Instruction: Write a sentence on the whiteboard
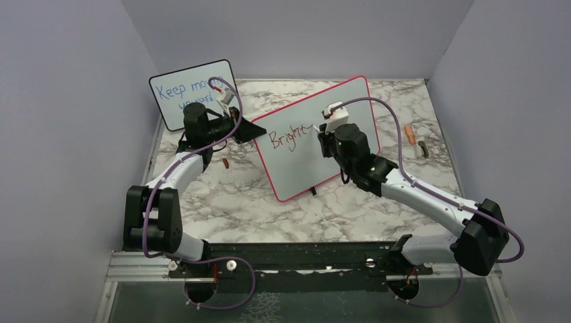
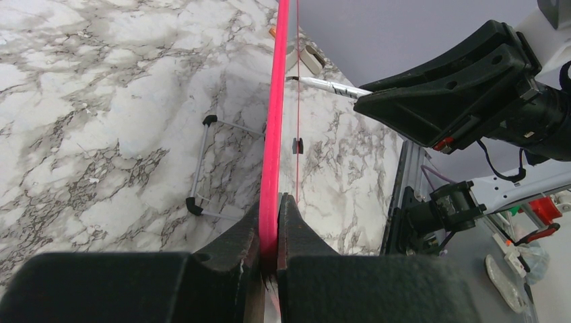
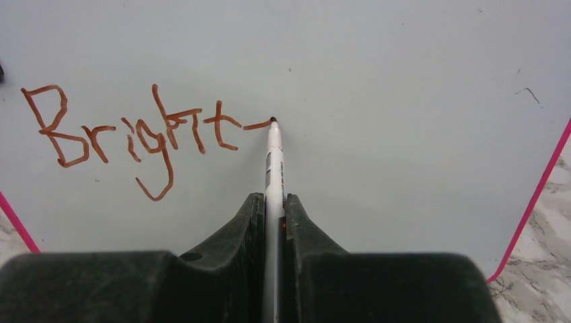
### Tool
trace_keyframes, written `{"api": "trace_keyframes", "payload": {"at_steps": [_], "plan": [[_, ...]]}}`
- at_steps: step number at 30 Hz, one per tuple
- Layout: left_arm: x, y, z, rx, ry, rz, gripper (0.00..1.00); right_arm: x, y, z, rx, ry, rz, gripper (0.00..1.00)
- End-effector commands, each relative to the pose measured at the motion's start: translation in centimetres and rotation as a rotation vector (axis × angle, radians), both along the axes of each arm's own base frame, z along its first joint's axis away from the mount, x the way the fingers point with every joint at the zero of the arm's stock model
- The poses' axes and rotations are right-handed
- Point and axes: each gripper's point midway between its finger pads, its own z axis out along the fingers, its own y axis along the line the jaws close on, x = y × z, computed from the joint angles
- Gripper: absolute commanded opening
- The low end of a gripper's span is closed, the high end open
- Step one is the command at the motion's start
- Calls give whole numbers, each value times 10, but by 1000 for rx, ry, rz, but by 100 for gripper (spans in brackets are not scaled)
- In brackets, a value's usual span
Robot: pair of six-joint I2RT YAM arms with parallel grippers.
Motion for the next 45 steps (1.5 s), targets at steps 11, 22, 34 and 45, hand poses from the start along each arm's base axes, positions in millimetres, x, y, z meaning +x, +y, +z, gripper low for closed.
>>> {"api": "trace_keyframes", "payload": {"at_steps": [11,22,34,45], "plan": [[0,-3,-38,59,80,3,0,10,14,16,25,-44,52,1],[0,-2,-38,60,79,4,0,1,22,7,19,0,119,1],[0,-2,-37,60,78,5,0,-10,18,-8,-7,60,138,1],[0,-2,-37,61,76,5,0,-19,7,-24,-51,111,122,1]]}}
